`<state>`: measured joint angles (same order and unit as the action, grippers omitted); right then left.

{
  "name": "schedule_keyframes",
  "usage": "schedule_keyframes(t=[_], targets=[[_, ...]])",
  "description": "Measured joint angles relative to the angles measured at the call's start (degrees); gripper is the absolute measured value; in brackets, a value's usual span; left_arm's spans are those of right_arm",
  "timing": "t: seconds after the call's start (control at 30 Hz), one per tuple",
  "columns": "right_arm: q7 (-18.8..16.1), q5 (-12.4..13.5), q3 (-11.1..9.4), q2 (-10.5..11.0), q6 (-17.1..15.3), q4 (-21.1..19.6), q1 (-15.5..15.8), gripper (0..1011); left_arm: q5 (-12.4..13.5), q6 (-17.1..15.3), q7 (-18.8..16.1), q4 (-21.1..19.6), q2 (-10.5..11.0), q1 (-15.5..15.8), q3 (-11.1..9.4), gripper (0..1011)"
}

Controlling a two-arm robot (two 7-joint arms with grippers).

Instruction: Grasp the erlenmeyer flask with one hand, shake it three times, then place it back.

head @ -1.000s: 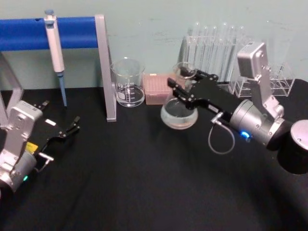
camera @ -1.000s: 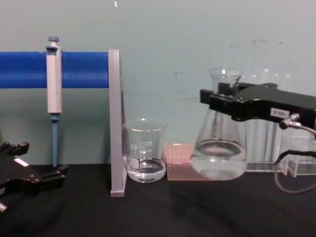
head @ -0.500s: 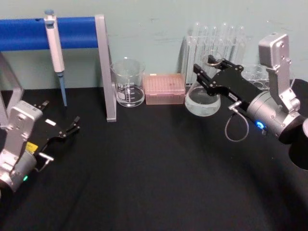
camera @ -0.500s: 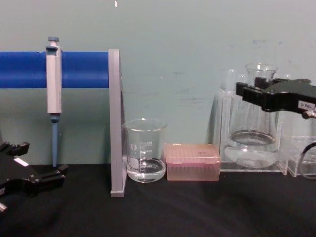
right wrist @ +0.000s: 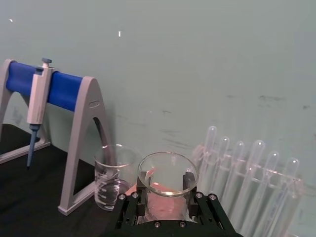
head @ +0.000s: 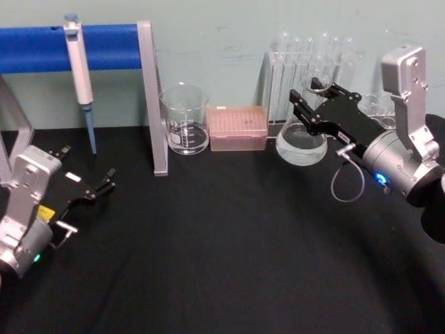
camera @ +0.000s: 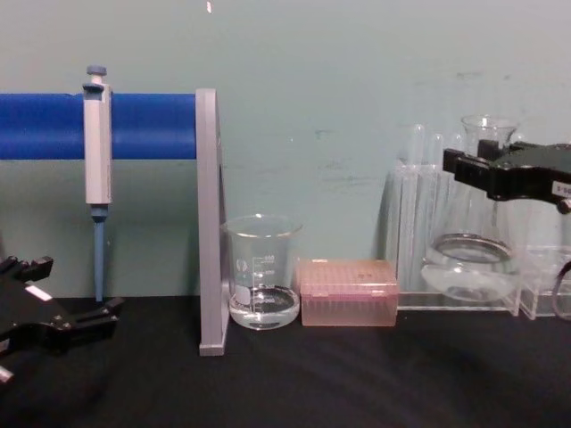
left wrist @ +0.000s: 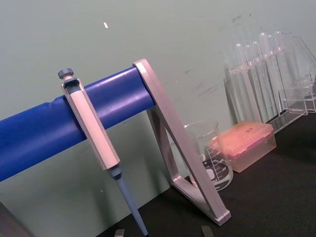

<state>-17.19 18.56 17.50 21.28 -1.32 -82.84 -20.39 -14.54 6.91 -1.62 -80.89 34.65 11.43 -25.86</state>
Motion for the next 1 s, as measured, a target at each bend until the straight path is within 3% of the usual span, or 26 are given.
schedule_keyframes(t=[0.43,1.0], targets=[[-4.0,-0.1,0.6,-1.0,-0.4,-1.6,0.8,457,0.0,0.0,0.0,0.0,0.0,0.0,0.0,1001],[-9.3,2.4,4.6,0.0,-0.7,-5.1,2.1,457,0.0,0.0,0.0,0.0,0.0,0.0,0.0,1001]])
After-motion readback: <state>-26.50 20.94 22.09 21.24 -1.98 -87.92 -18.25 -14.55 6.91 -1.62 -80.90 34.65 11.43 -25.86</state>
